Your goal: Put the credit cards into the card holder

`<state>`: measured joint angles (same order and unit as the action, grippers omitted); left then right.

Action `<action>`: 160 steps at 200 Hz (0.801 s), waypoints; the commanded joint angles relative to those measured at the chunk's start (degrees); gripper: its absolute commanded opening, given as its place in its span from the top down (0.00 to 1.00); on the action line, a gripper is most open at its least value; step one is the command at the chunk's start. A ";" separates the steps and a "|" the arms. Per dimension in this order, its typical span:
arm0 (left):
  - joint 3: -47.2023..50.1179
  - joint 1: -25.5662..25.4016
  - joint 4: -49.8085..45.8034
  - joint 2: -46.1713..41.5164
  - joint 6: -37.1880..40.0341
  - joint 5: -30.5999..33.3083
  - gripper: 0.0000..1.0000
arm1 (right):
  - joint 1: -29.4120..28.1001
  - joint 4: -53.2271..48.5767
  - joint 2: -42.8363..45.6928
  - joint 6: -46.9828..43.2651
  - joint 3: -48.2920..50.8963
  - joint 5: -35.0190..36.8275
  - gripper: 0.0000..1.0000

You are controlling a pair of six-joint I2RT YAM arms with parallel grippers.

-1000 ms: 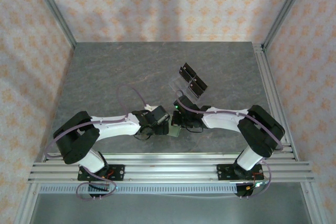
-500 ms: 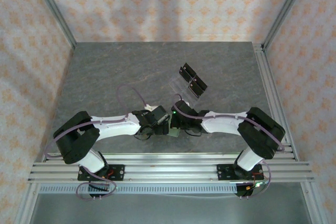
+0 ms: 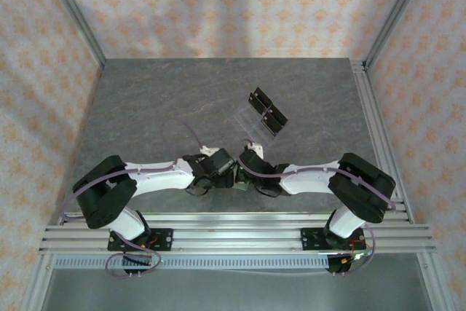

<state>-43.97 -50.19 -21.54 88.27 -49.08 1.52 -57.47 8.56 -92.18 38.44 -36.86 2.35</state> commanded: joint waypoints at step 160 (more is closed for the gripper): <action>-1.01 7.39 -23.49 -22.08 -10.79 12.12 0.07 | -9.87 -11.33 -19.70 5.77 7.88 3.23 1.00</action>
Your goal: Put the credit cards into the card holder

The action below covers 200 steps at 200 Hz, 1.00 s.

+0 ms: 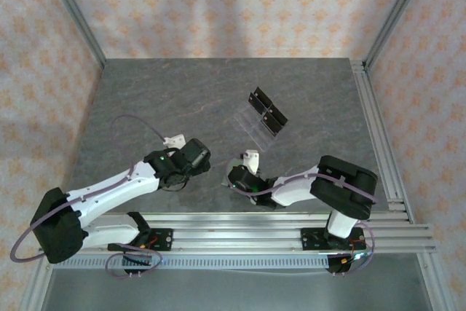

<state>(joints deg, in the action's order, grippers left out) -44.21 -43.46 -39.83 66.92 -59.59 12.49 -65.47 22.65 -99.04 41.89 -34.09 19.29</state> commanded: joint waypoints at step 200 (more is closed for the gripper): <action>-2.18 2.78 -7.20 -3.13 4.44 0.60 0.06 | -5.15 -54.94 -6.78 1.28 -16.16 -6.77 0.50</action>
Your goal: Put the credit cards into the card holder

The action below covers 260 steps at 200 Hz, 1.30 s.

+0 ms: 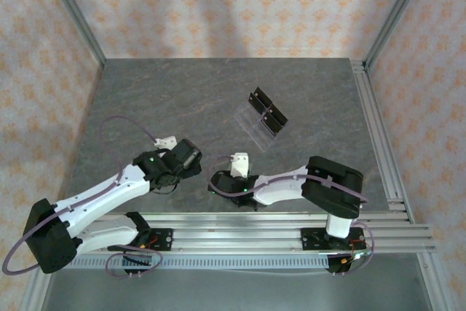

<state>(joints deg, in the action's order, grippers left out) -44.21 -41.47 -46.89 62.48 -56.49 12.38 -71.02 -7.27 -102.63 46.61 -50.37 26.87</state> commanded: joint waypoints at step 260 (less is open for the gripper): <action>16.87 30.85 69.81 12.41 53.12 21.17 0.00 | 65.93 15.09 33.05 -41.86 17.63 -7.02 0.00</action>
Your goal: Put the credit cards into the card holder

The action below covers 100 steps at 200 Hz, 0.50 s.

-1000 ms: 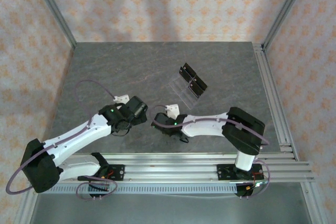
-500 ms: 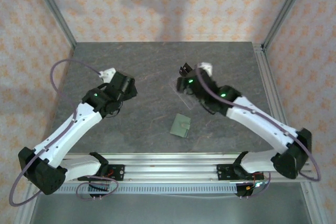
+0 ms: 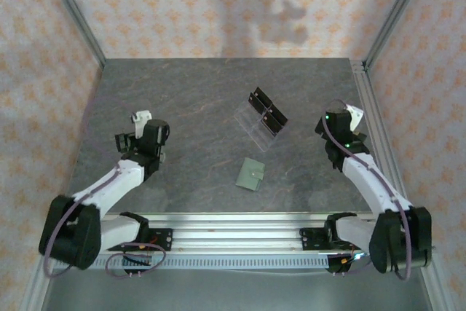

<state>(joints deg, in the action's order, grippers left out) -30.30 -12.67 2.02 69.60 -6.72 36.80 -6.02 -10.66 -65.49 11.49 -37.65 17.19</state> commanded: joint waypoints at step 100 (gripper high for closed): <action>5.61 10.38 39.84 16.35 7.28 -32.25 0.00 | 4.08 60.36 -23.78 -13.25 14.74 -11.58 0.00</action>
<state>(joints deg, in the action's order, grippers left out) -26.39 -3.27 35.40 84.86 -0.97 12.64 -3.01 42.33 -88.97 -0.51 -22.17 10.13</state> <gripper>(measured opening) 0.993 0.997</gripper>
